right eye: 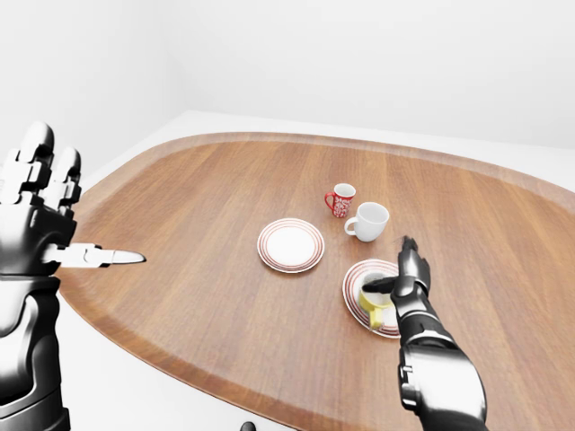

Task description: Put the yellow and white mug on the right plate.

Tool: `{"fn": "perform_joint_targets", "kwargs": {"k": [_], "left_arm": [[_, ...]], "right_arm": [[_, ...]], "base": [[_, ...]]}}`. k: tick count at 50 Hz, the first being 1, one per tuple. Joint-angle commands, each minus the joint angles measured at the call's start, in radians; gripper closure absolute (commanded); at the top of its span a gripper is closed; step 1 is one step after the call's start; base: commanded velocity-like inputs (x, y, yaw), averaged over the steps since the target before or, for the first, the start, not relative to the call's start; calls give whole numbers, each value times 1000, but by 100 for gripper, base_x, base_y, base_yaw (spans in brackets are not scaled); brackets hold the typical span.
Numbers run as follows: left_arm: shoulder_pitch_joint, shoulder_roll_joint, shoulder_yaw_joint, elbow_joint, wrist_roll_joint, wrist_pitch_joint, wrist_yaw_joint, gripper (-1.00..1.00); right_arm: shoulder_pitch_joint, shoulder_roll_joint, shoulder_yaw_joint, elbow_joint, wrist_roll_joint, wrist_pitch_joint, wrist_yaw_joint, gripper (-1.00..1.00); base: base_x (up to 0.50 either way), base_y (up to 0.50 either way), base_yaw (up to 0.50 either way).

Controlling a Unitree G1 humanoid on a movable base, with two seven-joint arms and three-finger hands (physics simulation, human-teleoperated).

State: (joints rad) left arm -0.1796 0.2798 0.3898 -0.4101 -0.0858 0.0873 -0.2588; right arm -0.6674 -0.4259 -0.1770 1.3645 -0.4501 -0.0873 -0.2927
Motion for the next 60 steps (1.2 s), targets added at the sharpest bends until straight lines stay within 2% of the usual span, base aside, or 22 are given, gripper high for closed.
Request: {"fn": "perform_joint_targets", "kwargs": {"k": [1,14,25,38,47,52,53,56,57,58,59,60], "left_arm": [[2,-1,0,2,2,0,-1,-100],[6,-2,1,-5,4,0,-2,-100],[0,1,2,2,4,0,-2,-100],[3,-1,0,-7,3,0,-2,-100],[0,1,2,-10,1,0,-3,-100],[-2,3,7,-43,-5,0,-3,-100],[-1,3,8,-50,-7,0,-4,-100],[-2,2,7,-62,-6,0,-6,-100],[-3,2,6,-63,-6,0,-6,-100],[-3,3,8,-71,-8,0,-8,-100],[-4,4,10,-78,-9,0,-9,-100],[-4,4,11,-83,-10,0,-9,-100]], "right_arm": [[1,-1,0,0,-4,0,-5,-100],[-1,3,0,-1,0,0,1,-100],[-47,6,-16,-16,100,0,115,-100],[-54,-10,1,-54,184,0,179,-100],[-52,-31,16,-155,225,0,207,-100],[-13,-41,7,-331,244,0,244,-100],[0,-40,5,-372,245,6,252,-100],[39,-36,-11,-519,248,80,278,-100],[53,-33,-16,-570,248,108,288,-100],[76,-30,-26,-667,251,161,302,-100],[96,-25,-34,-741,251,175,316,-100],[108,-21,-42,-790,250,175,325,-100]], "base": [[0,0,0],[0,0,0],[0,0,0],[0,0,0],[0,0,0],[0,0,0],[0,0,0],[0,0,0],[0,0,0],[0,0,0],[0,0,0],[0,0,0]]}}
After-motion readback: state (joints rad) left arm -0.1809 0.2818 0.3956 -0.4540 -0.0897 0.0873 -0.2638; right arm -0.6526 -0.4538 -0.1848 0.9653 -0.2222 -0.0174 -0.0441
